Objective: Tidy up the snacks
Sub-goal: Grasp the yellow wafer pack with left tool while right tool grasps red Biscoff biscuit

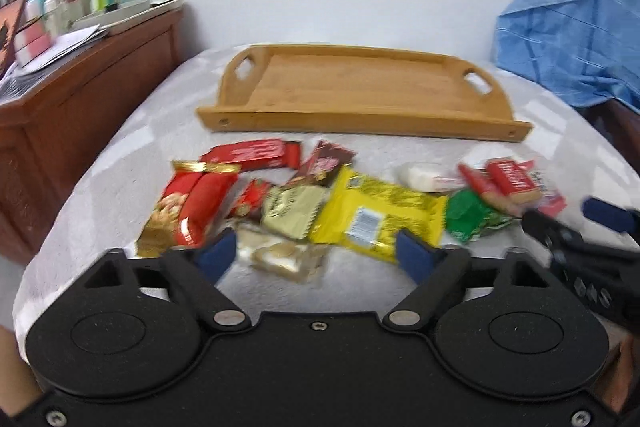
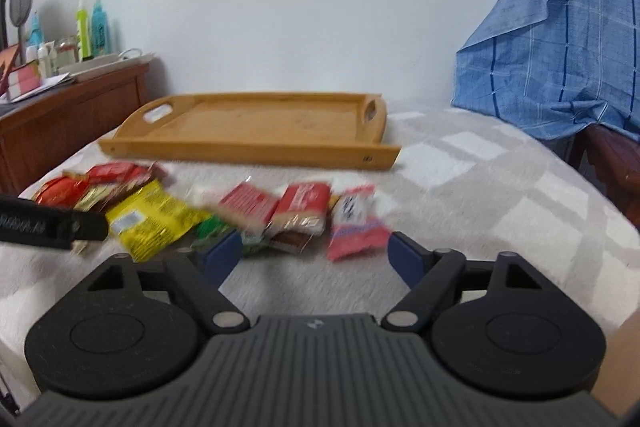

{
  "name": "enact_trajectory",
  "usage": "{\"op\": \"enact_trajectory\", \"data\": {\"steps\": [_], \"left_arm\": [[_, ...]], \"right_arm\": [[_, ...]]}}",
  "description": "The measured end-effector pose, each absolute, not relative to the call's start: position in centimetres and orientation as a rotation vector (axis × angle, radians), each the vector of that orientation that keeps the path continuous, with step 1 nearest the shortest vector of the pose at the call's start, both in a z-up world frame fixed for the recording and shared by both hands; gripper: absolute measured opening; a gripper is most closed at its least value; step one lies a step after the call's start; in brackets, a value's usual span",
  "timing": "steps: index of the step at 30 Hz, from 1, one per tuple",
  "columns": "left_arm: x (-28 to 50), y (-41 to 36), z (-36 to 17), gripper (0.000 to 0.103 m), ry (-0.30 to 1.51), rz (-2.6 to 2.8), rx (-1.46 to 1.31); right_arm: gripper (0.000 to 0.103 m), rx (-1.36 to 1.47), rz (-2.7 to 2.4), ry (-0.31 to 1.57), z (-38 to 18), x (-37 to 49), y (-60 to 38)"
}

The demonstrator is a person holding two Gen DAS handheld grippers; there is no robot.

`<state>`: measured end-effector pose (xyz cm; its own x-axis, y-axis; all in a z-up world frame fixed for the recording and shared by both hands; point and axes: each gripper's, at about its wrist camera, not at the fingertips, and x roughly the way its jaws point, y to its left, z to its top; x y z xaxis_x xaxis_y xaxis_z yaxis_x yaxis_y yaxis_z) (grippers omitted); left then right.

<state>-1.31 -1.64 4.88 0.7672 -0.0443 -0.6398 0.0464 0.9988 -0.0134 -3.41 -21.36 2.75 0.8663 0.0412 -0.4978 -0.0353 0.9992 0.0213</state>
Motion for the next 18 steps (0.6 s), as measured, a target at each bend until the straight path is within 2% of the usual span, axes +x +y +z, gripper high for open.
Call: {"op": "enact_trajectory", "data": {"steps": [2,4,13,15,18], "left_arm": [[-1.2,-2.1,5.0,0.055,0.706,-0.075,-0.006],[-1.1,-2.4,5.0,0.050,0.718,-0.109,-0.030],[0.2,-3.0,3.8,0.050,0.780,-0.123,-0.068],[0.4,-3.2,3.5,0.055,0.784,-0.116,-0.057],[0.7,-3.4,3.3,0.070,0.774,-0.113,-0.039]], "right_arm": [[0.063,-0.005,0.028,0.523,3.2,-2.7,-21.6],[0.055,-0.011,0.035,0.528,3.5,-2.2,-21.9],[0.053,-0.042,0.128,0.539,4.0,0.4,-21.5],[0.053,-0.054,0.141,0.550,3.6,0.9,-21.1],[0.047,-0.040,0.161,0.576,3.0,1.6,-20.8]]}}
